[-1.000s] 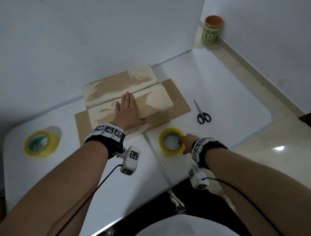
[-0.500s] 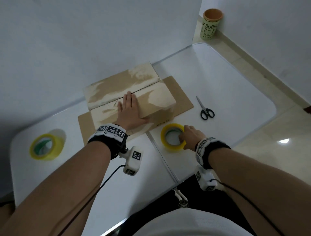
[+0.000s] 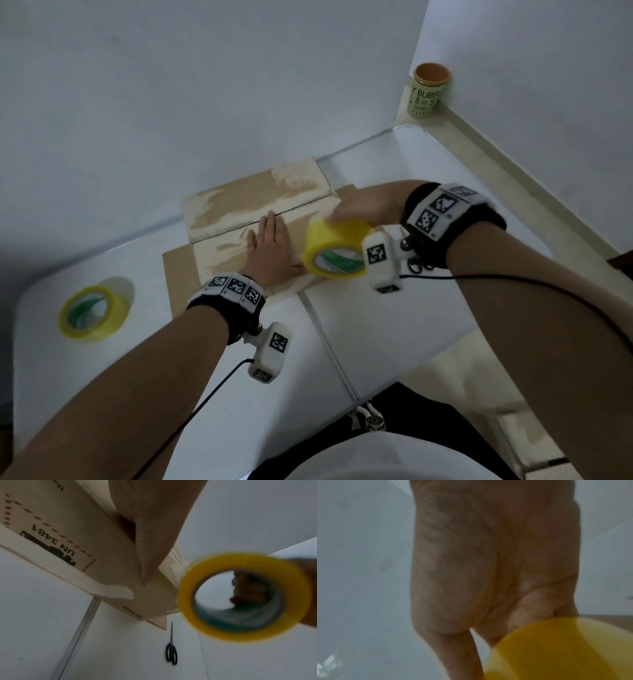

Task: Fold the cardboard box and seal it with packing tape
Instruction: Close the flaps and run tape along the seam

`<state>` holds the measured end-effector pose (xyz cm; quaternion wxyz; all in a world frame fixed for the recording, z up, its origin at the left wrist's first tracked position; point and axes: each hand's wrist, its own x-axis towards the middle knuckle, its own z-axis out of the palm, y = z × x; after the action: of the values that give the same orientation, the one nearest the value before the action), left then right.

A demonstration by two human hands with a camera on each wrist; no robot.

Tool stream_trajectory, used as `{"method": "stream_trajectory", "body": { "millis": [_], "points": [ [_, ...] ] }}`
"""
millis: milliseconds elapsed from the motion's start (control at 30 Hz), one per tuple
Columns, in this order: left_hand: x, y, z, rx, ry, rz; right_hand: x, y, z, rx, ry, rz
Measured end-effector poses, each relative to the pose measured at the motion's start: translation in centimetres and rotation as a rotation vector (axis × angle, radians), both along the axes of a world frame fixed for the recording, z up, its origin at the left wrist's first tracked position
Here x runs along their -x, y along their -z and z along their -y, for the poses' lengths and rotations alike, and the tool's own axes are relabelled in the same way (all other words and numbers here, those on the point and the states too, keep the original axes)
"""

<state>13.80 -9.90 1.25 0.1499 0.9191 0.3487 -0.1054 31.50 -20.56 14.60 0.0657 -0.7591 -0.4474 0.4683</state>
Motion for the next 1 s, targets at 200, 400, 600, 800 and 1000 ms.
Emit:
{"method": "stream_trajectory", "body": {
  "millis": [200, 400, 600, 800, 1000],
  "points": [
    [0.5, -1.1, -1.0, 0.069, 0.044, -0.041, 1.2, 0.1, -6.4, -0.430, 0.290, 0.081],
    [1.3, -2.1, -2.4, 0.109, 0.115, -0.038, 3.2, 2.3, -10.3, -0.600, 0.350, 0.188],
    [3.0, -3.4, -4.8, 0.339, 0.071, 0.208, 3.2, 4.0, -12.3, -0.532, 0.463, 0.169],
    [5.2, -3.9, -9.2, 0.676, -0.533, 0.653, 2.9, 4.8, -12.1, -0.544, 0.456, 0.116],
    [3.2, -5.4, -11.6, 1.085, -1.032, 0.973, 2.7, 5.3, -12.1, -0.551, 0.433, 0.097]
  ]
}}
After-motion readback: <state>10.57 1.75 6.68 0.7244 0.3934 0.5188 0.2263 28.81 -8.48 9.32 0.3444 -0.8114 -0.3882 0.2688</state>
